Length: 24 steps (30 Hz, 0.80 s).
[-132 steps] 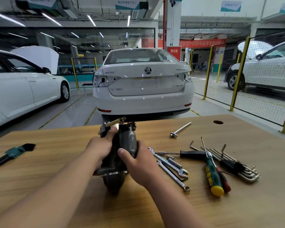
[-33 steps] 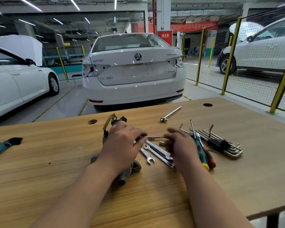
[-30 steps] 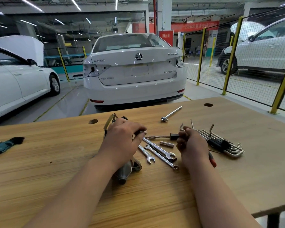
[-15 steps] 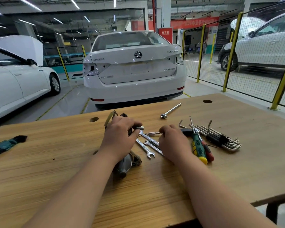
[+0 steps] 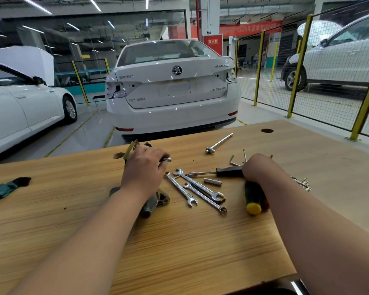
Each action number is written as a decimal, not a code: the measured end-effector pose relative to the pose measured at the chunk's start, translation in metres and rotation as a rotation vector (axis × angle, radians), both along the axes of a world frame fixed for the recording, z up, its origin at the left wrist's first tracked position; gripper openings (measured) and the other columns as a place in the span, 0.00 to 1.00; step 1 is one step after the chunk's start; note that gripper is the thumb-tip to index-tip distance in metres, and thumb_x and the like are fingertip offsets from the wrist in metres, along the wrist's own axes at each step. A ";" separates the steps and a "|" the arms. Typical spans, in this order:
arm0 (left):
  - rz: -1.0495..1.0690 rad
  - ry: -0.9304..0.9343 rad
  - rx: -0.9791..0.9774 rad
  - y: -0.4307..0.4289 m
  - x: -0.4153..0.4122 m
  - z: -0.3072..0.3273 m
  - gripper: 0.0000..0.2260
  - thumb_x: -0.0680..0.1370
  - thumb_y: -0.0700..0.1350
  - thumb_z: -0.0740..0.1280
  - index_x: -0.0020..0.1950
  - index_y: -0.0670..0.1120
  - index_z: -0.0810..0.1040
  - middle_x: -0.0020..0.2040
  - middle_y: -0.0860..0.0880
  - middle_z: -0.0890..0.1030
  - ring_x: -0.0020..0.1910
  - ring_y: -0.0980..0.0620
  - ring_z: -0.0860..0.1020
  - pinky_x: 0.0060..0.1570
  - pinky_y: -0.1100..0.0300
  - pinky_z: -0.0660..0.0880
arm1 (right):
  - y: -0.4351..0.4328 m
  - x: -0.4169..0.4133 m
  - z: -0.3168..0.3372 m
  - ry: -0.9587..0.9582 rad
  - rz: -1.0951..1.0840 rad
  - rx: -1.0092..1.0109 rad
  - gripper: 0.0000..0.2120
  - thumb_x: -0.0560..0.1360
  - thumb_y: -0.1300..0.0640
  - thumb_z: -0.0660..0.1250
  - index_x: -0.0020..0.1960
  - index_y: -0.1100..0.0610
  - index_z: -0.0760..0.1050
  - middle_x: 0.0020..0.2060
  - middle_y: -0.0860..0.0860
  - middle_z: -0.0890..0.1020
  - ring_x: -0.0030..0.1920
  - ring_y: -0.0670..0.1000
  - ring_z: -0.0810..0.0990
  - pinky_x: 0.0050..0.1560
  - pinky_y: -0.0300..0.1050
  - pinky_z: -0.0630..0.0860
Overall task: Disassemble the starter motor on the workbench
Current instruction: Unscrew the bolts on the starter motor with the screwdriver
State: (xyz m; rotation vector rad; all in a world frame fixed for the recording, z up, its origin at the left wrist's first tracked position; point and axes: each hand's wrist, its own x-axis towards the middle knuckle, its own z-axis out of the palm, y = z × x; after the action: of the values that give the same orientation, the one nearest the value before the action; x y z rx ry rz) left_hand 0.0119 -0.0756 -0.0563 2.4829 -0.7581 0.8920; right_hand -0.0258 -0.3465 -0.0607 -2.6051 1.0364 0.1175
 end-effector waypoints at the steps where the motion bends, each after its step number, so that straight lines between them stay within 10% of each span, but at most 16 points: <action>1: 0.007 -0.008 0.007 -0.002 0.000 0.000 0.07 0.78 0.44 0.66 0.54 0.47 0.80 0.49 0.49 0.81 0.55 0.48 0.70 0.55 0.54 0.61 | 0.000 0.002 0.000 -0.001 0.008 0.023 0.12 0.78 0.56 0.61 0.57 0.61 0.74 0.39 0.55 0.74 0.36 0.53 0.73 0.32 0.46 0.70; 6: 0.042 0.009 -0.014 -0.003 0.004 0.000 0.09 0.80 0.47 0.61 0.53 0.45 0.78 0.47 0.47 0.78 0.53 0.45 0.72 0.60 0.51 0.59 | 0.009 0.005 -0.010 -0.132 -0.017 0.225 0.17 0.77 0.52 0.64 0.60 0.62 0.72 0.41 0.55 0.75 0.37 0.52 0.74 0.29 0.45 0.68; 13: -0.106 0.206 -0.701 -0.019 -0.013 0.015 0.05 0.80 0.46 0.60 0.46 0.54 0.73 0.43 0.52 0.81 0.43 0.50 0.79 0.42 0.53 0.76 | 0.006 -0.001 0.002 -0.387 -0.170 0.903 0.13 0.75 0.49 0.69 0.51 0.58 0.74 0.44 0.58 0.77 0.40 0.54 0.76 0.35 0.47 0.75; 18: -0.180 0.306 -0.946 -0.034 -0.022 0.021 0.08 0.78 0.39 0.58 0.45 0.51 0.73 0.38 0.50 0.78 0.32 0.62 0.76 0.31 0.71 0.71 | 0.009 -0.009 0.001 -0.691 -0.285 0.976 0.16 0.75 0.45 0.69 0.46 0.58 0.73 0.40 0.57 0.76 0.35 0.52 0.74 0.32 0.45 0.74; 24: -0.163 0.351 -0.545 -0.049 -0.025 0.021 0.11 0.80 0.44 0.54 0.42 0.49 0.73 0.28 0.55 0.73 0.28 0.60 0.70 0.25 0.66 0.64 | 0.020 -0.016 0.005 -0.866 -0.229 1.040 0.09 0.76 0.53 0.66 0.45 0.59 0.80 0.36 0.54 0.77 0.32 0.51 0.73 0.29 0.44 0.73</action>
State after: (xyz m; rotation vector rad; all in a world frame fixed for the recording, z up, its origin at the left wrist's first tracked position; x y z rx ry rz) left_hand -0.0136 -0.1244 -0.0357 1.9823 -0.5030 0.4970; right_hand -0.0421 -0.3266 -0.0554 -1.3400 0.6454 -0.3915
